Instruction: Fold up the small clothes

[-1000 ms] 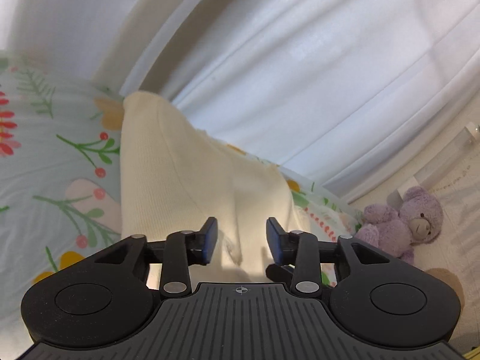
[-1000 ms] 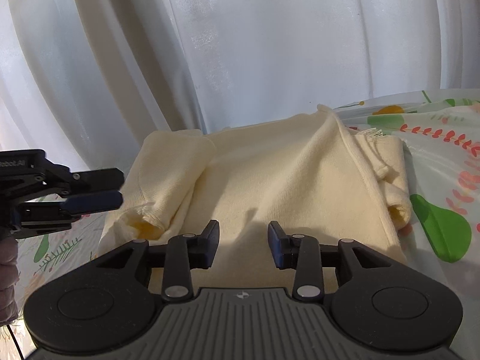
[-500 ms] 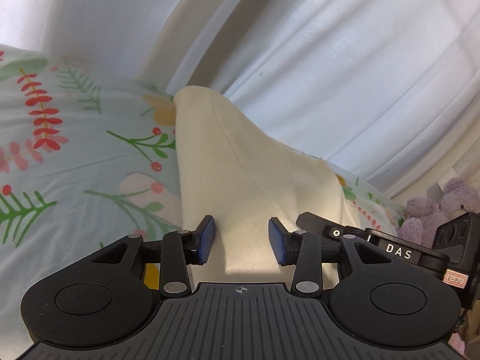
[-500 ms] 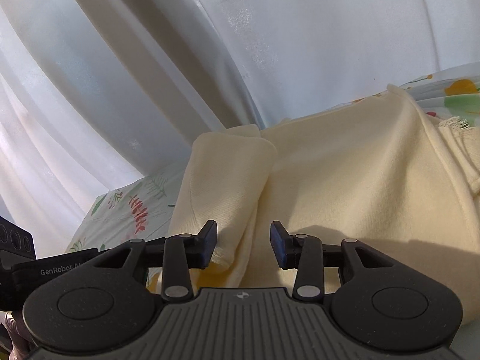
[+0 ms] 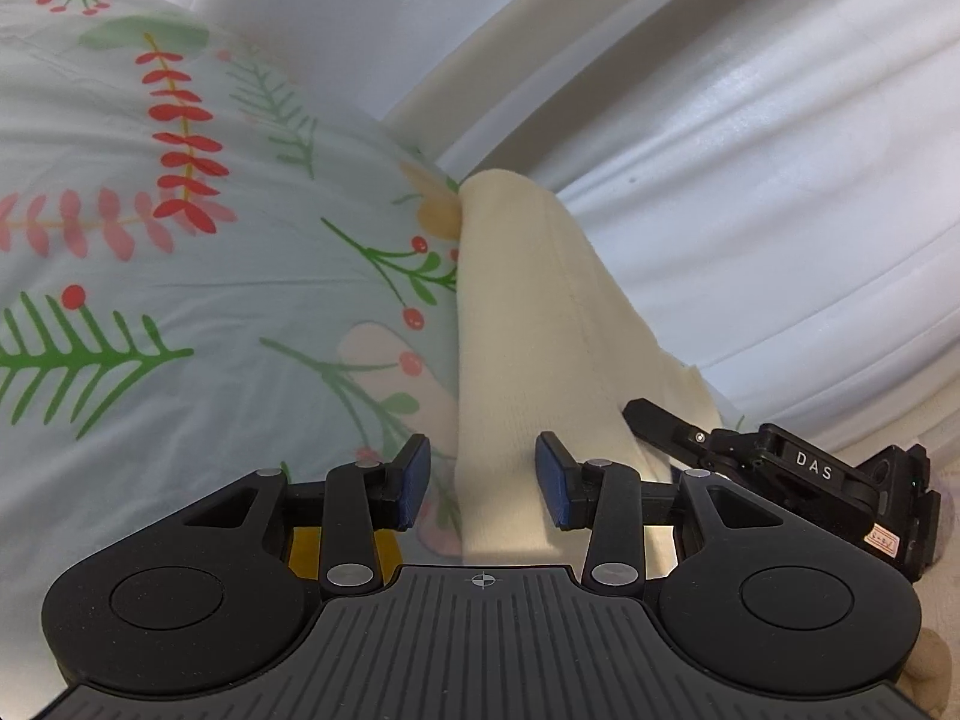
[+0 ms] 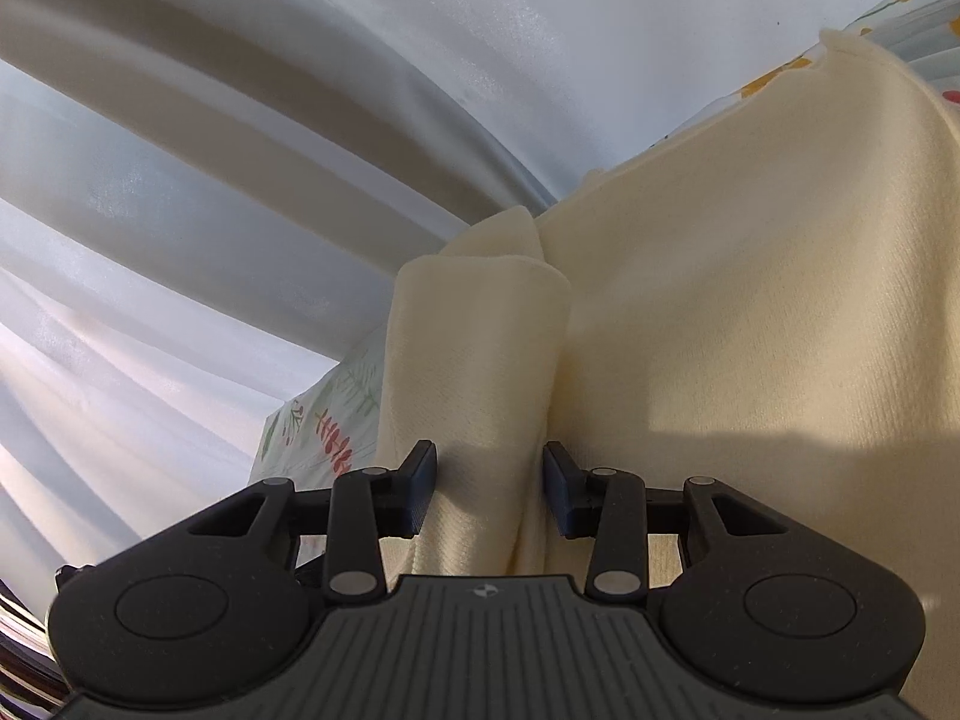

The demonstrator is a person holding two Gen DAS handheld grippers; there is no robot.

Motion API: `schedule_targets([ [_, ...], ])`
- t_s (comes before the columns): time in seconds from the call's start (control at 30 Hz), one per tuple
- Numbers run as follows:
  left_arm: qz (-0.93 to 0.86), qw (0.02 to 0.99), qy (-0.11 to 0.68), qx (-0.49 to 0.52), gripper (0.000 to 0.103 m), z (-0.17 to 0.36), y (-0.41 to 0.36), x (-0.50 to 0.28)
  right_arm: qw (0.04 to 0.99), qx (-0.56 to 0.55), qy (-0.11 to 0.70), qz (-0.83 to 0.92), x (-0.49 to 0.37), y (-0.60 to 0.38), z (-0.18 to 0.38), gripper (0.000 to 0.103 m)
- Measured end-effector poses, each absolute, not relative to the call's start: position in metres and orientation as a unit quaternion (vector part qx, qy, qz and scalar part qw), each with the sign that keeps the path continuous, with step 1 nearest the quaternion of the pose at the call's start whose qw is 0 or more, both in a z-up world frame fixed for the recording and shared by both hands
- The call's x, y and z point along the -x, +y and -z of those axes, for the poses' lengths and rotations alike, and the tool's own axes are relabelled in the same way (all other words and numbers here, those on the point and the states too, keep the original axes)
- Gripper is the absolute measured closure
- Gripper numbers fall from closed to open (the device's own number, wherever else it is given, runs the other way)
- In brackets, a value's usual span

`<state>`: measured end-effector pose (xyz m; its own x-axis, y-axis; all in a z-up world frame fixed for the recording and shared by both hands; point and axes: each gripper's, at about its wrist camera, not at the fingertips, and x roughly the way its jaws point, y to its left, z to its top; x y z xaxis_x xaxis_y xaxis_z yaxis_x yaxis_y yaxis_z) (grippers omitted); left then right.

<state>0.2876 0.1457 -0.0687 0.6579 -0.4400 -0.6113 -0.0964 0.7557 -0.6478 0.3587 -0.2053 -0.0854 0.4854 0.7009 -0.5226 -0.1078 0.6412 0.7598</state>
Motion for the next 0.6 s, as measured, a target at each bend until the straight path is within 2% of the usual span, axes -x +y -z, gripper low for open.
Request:
schedule_targets([
  [0.13,0.112,0.845,0.407,0.329,0.060,0.068,0.144,-0.290,0.770,-0.369,0.446,-0.268,-0.368,-0.202,0.091,0.066],
  [0.27,0.124,0.843,0.415,0.320,0.056,0.069,0.138,-0.293,0.756,-0.387,0.450,-0.274,-0.371,-0.196,0.096,0.074],
  [0.33,0.123,0.842,0.418,0.319,0.054,0.071,0.135,-0.294,0.758,-0.389,0.450,-0.269,-0.370,-0.194,0.096,0.087],
  [0.47,0.108,0.850,0.414,0.306,0.054,0.060,0.129,-0.289,0.818,-0.302,0.423,-0.248,-0.359,-0.183,0.072,0.090],
  [0.6,0.099,0.872,0.391,0.278,0.054,0.039,0.118,-0.279,0.884,-0.200,0.351,-0.234,-0.329,-0.176,0.026,0.090],
])
